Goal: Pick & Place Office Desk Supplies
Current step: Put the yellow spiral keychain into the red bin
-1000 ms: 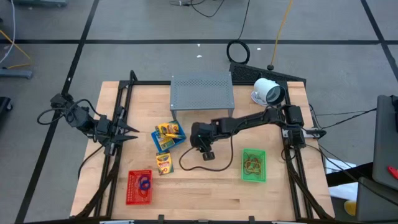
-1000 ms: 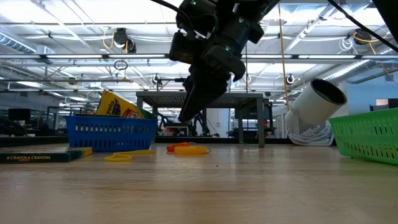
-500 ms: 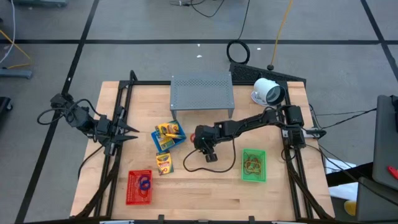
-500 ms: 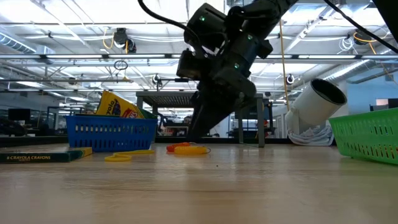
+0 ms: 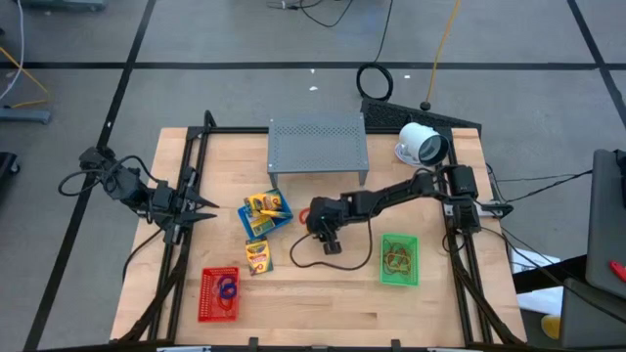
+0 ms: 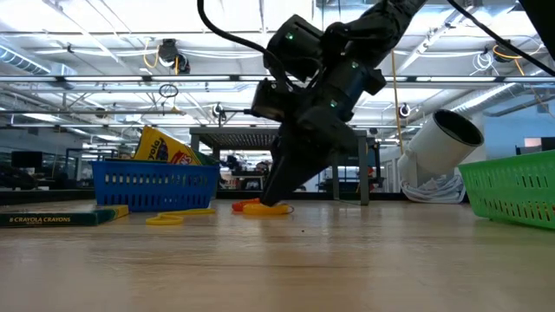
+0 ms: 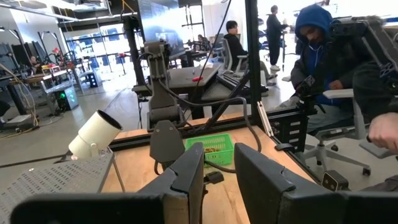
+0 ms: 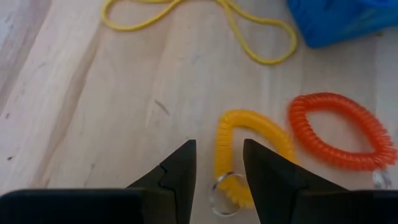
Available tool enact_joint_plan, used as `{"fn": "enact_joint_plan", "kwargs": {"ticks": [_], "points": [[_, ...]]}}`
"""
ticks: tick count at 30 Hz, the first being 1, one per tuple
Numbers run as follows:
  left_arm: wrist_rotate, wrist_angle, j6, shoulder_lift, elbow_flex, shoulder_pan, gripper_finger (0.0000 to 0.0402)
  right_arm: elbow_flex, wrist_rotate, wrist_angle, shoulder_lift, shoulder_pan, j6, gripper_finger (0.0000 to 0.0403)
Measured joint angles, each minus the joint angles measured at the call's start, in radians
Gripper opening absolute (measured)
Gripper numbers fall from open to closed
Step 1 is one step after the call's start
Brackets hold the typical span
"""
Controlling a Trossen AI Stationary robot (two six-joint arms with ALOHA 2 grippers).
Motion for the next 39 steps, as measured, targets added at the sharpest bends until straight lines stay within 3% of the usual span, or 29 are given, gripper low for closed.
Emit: {"fn": "enact_joint_plan", "kwargs": {"ticks": [14,20,23,30,39], "points": [[0.000,0.000,0.000,0.000,0.000,0.000,0.0102,-0.066,0.002,0.046,-0.002,-0.001,0.017,0.0121],[0.000,0.000,0.000,0.000,0.000,0.000,0.0102,-0.066,-0.006,0.042,-0.002,0.000,0.017,0.0056],[0.000,-0.001,-0.006,0.000,0.000,0.000,0.0102,-0.067,-0.067,0.043,-0.002,-0.002,0.018,0.0016],[-0.001,-0.034,-0.072,0.034,0.000,0.000,0.0102,-0.069,-0.108,0.104,0.001,0.024,0.077,0.0008],[-0.010,-0.006,-0.045,0.100,0.000,0.000,0.0102,-0.069,-0.107,0.182,0.001,0.081,0.124,0.0000]]}}
